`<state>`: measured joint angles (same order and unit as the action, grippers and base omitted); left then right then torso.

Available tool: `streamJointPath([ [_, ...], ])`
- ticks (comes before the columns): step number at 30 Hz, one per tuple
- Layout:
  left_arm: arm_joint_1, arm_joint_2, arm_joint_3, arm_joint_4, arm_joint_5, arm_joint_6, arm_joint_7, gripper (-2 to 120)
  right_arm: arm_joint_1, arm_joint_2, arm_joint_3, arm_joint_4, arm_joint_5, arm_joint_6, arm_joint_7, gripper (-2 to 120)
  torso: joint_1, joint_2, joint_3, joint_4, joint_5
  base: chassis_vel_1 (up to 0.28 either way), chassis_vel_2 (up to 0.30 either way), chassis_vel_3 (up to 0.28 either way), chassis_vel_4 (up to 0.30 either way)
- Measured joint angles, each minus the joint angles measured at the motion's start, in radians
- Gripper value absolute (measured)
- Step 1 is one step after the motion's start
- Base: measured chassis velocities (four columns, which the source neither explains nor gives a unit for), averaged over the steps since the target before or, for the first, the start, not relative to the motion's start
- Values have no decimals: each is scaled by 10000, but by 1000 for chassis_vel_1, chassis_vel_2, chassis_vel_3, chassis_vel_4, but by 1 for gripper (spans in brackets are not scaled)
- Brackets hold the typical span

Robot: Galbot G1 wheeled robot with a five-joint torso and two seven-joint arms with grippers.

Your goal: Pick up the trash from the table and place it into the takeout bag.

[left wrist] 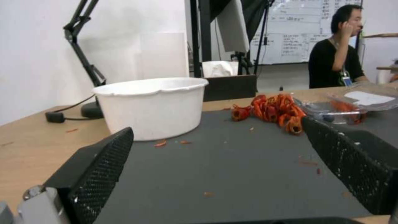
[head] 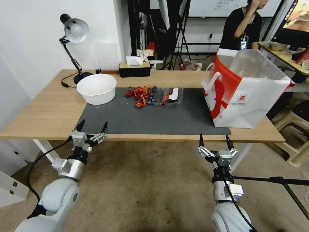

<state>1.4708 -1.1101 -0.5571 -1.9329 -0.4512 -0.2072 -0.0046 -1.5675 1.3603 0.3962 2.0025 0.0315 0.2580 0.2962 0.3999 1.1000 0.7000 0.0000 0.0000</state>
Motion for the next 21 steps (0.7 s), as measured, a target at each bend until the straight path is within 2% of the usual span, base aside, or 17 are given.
streamJointPath([
  [7,328,-158,-333,-8,36,-129,81,100,49,26,-30,-36,5,-16,-15,100,0,0,0,0,0,0,0,0,0],
  [21,573,-285,-454,42,-1,-359,277,100,79,50,-40,-100,3,-28,-154,100,3,0,0,0,0,0,0,0,0],
])
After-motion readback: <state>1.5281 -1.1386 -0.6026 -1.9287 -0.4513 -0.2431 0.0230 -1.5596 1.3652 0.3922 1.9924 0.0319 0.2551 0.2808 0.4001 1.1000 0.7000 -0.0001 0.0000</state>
